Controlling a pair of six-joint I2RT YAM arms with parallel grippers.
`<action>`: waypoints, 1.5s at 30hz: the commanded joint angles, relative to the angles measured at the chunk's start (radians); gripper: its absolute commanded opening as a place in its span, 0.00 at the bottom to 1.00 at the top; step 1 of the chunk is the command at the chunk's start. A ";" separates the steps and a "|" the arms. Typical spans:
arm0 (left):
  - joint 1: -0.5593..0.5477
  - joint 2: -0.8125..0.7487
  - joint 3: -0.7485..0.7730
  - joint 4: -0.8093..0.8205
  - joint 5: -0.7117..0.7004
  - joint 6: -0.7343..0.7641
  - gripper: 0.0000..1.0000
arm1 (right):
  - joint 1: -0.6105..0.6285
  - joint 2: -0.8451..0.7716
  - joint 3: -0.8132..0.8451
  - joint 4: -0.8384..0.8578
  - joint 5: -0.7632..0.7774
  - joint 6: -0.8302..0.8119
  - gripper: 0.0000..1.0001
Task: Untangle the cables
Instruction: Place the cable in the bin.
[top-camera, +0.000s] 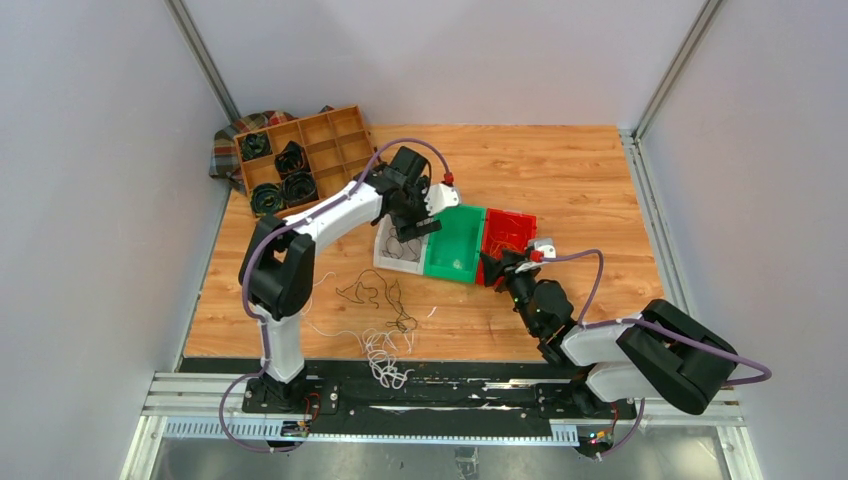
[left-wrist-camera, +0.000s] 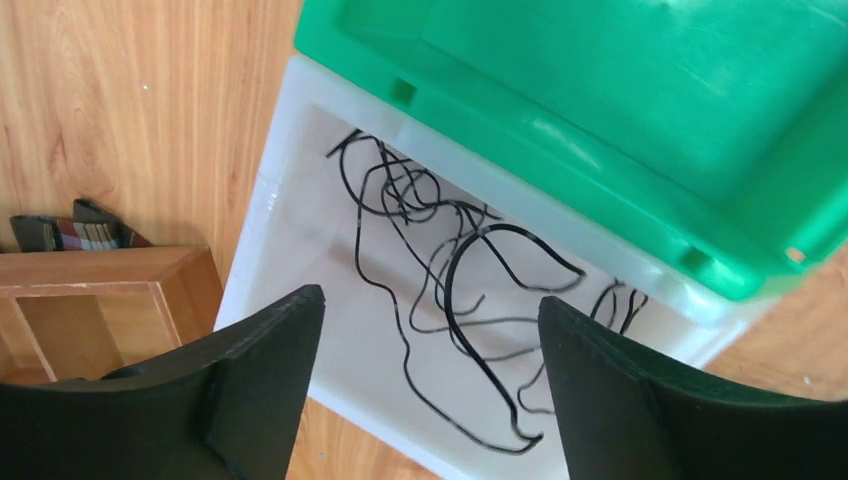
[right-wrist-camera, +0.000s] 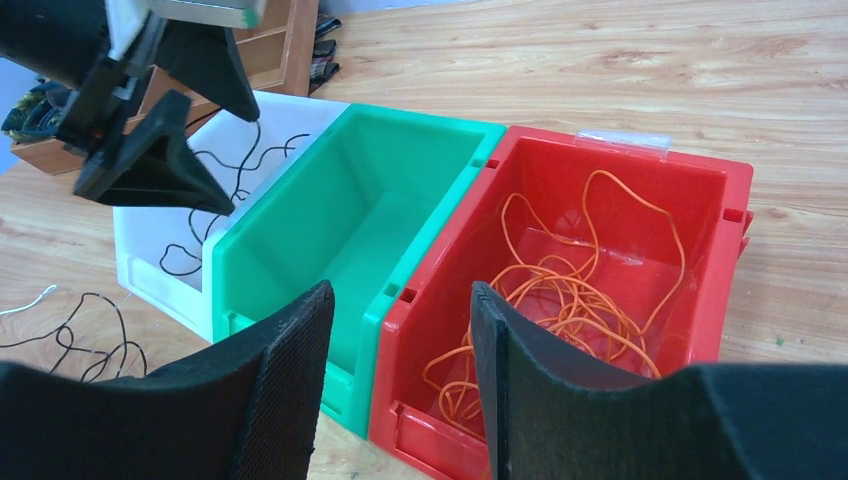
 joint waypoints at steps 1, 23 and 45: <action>-0.004 -0.060 0.050 -0.169 0.077 0.030 0.85 | -0.017 0.001 -0.017 0.056 0.012 0.006 0.53; 0.064 -0.008 0.347 -0.431 0.217 0.083 0.82 | -0.017 0.011 -0.013 0.062 -0.003 -0.001 0.51; 0.087 0.061 0.213 -0.206 0.167 0.031 0.14 | -0.017 0.027 -0.005 0.071 -0.011 -0.004 0.48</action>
